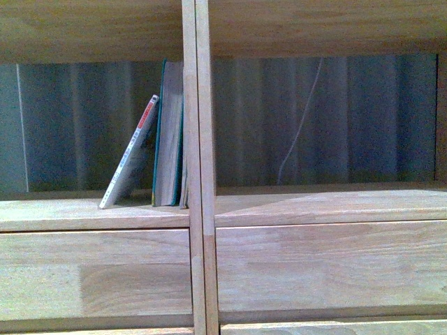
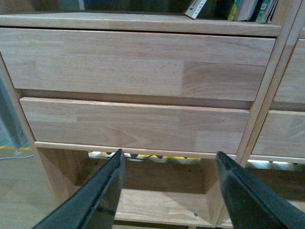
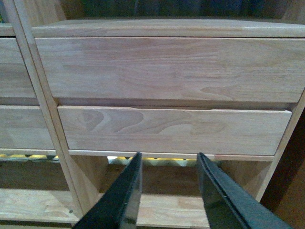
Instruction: Organize books on shelf
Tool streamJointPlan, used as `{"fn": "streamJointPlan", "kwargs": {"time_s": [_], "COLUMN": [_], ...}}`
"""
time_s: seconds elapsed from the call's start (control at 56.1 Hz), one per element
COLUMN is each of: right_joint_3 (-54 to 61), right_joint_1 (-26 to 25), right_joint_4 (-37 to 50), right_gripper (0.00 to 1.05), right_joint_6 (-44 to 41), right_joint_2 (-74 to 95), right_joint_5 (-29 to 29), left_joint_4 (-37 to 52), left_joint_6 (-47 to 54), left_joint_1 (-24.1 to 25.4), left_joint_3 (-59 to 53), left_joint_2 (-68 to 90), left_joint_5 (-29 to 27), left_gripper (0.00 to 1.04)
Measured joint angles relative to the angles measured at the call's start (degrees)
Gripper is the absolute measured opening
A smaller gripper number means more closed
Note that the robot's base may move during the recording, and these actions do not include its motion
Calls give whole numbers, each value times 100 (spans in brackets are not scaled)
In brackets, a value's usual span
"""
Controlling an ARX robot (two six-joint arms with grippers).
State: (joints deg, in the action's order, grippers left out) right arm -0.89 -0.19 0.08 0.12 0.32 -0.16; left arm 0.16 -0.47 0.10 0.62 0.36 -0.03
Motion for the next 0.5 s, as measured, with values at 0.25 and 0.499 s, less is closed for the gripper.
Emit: {"fn": "streamJointPlan", "kwargs": {"time_s": [0.25,0.499], "right_joint_3": [0,0], "right_joint_1": [0,0], "right_joint_4": [0,0], "right_gripper": [98,98], "right_joint_6": [2,0], "right_joint_2": [0,0], "right_joint_5": [0,0], "left_joint_4": [0,0], "left_joint_6": [11,11], "left_joint_1": [0,0], "left_joint_3": [0,0], "left_joint_2": [0,0], "left_joint_5": [0,0], "left_gripper": [99,98]}}
